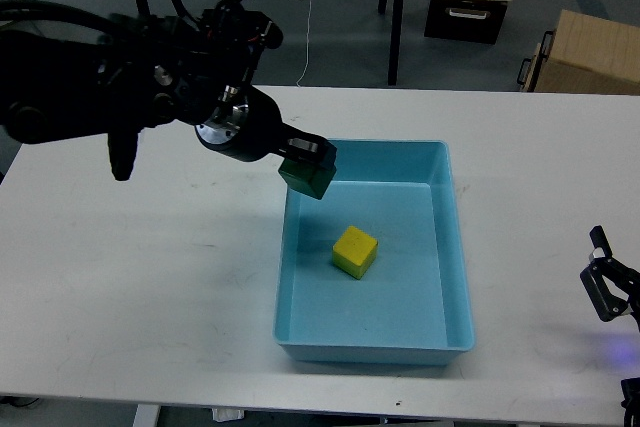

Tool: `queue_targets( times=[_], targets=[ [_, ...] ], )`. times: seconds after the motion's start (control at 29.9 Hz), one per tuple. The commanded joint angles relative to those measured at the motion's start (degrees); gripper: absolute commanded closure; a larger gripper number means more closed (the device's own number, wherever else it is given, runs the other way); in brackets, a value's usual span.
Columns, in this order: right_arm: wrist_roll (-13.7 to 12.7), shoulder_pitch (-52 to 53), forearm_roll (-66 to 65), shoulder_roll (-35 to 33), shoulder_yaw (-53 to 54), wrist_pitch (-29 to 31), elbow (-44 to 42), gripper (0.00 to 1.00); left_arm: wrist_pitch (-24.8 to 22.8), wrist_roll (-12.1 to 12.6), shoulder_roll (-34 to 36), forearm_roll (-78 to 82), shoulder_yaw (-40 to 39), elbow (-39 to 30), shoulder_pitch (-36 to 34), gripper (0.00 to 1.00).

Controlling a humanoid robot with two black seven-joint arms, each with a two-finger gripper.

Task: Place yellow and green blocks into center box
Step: 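Lift the green cube and carry it over the bin beside the yellow cube, then release the green cube in the bin and retract the left gripper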

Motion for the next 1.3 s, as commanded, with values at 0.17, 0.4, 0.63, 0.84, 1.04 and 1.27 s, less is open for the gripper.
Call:
queue_targets(
  times=[0.17,0.4,0.63,0.84,1.04,1.27],
  targets=[
    [0.25,0.25,0.0,0.0,-0.06,0.0,-0.71,0.01,0.0,-0.07,-2.37,-1.45,0.55,6.58,3.55,1.0],
    [0.07,-0.27,0.0,-0.26,0.74,0.0,-0.71,0.01,0.0,-0.07,-2.37,-1.45,2.31,8.61,7.42,0.99],
    [-0.02,-0.27,0.0,-0.26,0.47,0.0,-0.88,0.01,0.0,-0.15,-2.37,-1.63,2.31,9.93,7.42,0.55],
    [-0.02,-0.36,0.0,-0.26,0.38,0.0,-0.88,0.01,0.0,-0.33,-2.37,-3.47,2.05,9.84,6.81,0.21],
    [-0.02,-0.36,0.0,-0.26,0.38,0.0,-0.88,0.01,0.0,-0.15,-2.37,-6.28,1.96,9.84,5.49,0.0],
    [-0.02,-0.45,0.09,-0.26,0.65,0.0,-0.79,0.01,0.0,-0.77,-2.37,-8.56,-2.07,9.23,4.35,0.0]
  ],
)
